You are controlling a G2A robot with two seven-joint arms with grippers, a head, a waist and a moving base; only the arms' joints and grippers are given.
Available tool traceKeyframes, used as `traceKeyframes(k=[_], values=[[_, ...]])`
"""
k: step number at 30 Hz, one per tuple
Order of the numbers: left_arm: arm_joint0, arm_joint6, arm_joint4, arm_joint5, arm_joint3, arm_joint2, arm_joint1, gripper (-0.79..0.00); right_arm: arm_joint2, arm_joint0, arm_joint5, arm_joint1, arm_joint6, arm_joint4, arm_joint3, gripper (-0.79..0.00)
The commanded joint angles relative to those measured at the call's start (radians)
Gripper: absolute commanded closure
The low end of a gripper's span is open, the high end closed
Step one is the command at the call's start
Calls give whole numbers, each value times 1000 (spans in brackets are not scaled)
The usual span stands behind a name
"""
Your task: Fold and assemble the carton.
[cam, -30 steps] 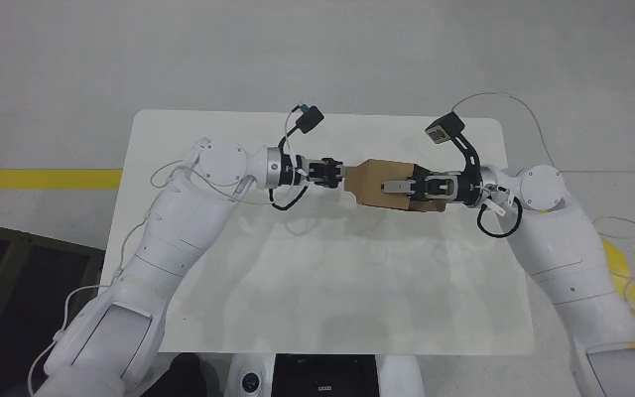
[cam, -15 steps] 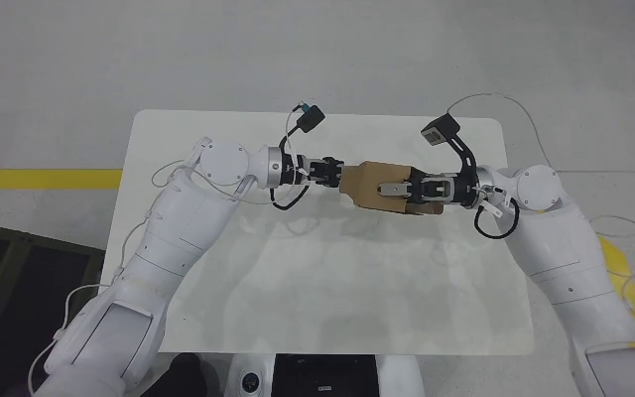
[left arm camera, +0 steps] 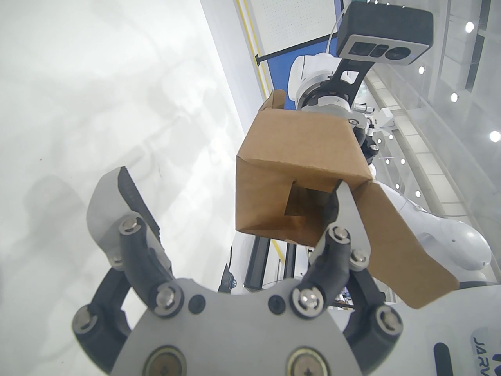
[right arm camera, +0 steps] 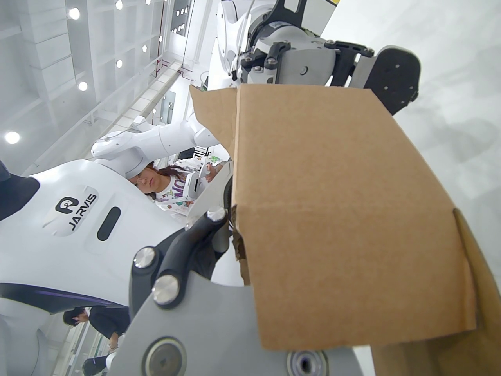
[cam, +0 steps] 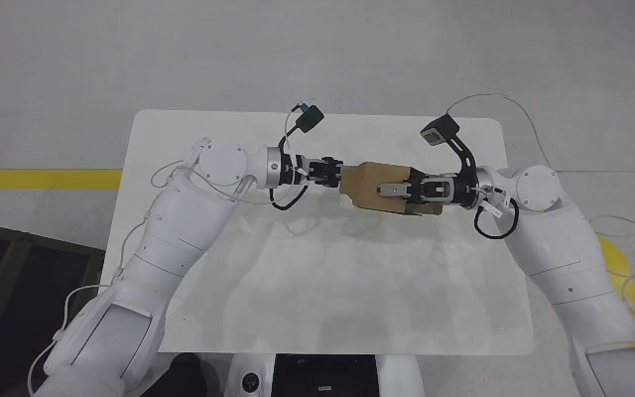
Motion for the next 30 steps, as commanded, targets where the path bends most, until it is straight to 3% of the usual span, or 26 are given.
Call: traceKeyframes(k=[1,19,30], values=[[0,1,0,0,0,0,0,-785,-1,1,1,0,1,-1,-1,0],[9,11,2,-1,13,-42,13,-785,34,2,-44,10,-47,-56,76,0],[47,5,-4,4,-61,-86,31,-785,57,-12,33,18,-134,-187,49,0]])
